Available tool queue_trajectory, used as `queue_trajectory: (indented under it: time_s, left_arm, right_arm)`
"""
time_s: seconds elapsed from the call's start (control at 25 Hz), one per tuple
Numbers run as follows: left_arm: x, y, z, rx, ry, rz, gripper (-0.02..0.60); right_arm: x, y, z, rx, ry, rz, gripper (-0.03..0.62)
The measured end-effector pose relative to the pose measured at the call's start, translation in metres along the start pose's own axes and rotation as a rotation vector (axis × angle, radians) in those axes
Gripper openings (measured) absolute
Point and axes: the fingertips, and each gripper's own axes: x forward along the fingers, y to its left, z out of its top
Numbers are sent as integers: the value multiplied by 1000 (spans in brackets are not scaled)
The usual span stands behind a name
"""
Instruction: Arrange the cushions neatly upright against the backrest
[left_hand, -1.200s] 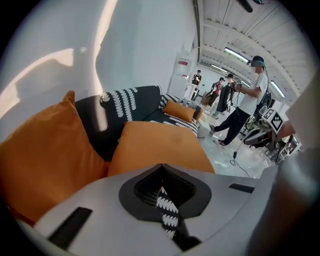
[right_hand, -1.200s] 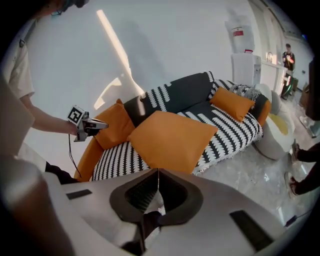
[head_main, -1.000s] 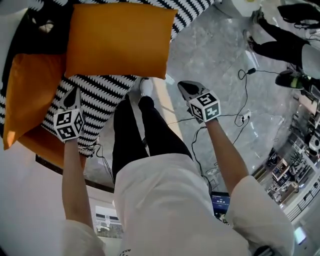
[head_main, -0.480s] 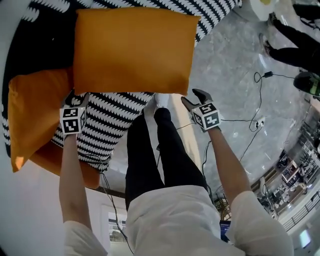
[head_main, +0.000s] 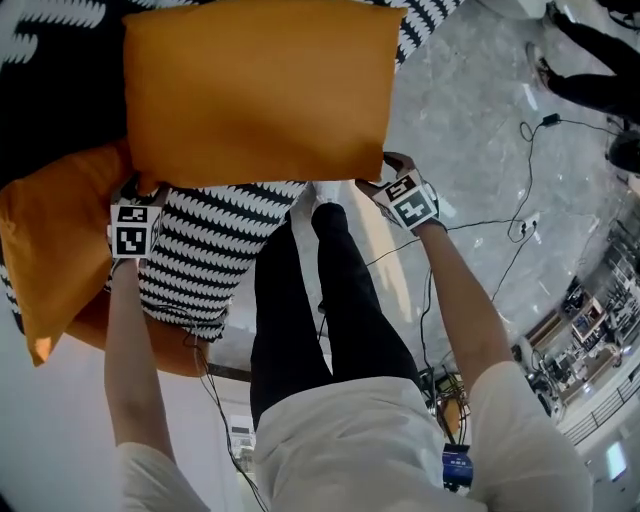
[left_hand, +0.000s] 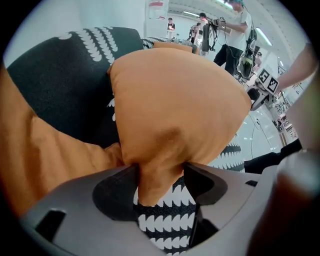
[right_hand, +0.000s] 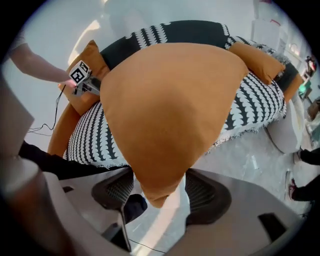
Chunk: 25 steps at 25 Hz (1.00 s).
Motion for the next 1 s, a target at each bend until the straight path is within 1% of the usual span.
queue_trajectory:
  time_s: [0.04, 0.08, 0.16, 0.24, 0.32, 0.4, 0.48, 0.64, 0.76, 0.88, 1.0]
  left_arm:
    - [2, 0, -1, -7, 3, -8, 291]
    - [4, -1, -1, -11, 4, -15, 283]
    - [5, -6, 4, -7, -3, -30, 220]
    - [-2, -9, 10, -2, -17, -42, 155]
    - [-11, -8, 17, -13, -32, -45, 124]
    - [-20, -5, 26, -17, -47, -39, 109]
    - [-34, -3, 38, -26, -80, -33, 92]
    - [-72, 1, 62, -108, -174, -16, 74]
    - [-91, 7, 75, -111, -194, -12, 71]
    - [-119, 12, 84, -161, -226, -25, 57]
    - [-148, 9, 96, -195, -253, -34, 51]
  right_arm:
    - [3, 2, 3, -9, 8, 3, 316]
    - [4, 2, 6, -11, 10, 6, 277]
    - [-1, 2, 10, -1, -5, 15, 224]
    - [-13, 5, 15, 10, -28, 28, 195]
    - [-28, 6, 24, 6, -48, 39, 175]
    - [-41, 3, 33, -14, -60, 43, 162]
    - [-57, 1, 43, -26, -75, 43, 152]
    - [-106, -4, 69, -47, -128, 42, 135]
    - [-139, -9, 97, -83, -149, 37, 130]
    - [-178, -7, 128, -82, -177, 27, 123]
    - [-219, -8, 152, -70, -210, 21, 118]
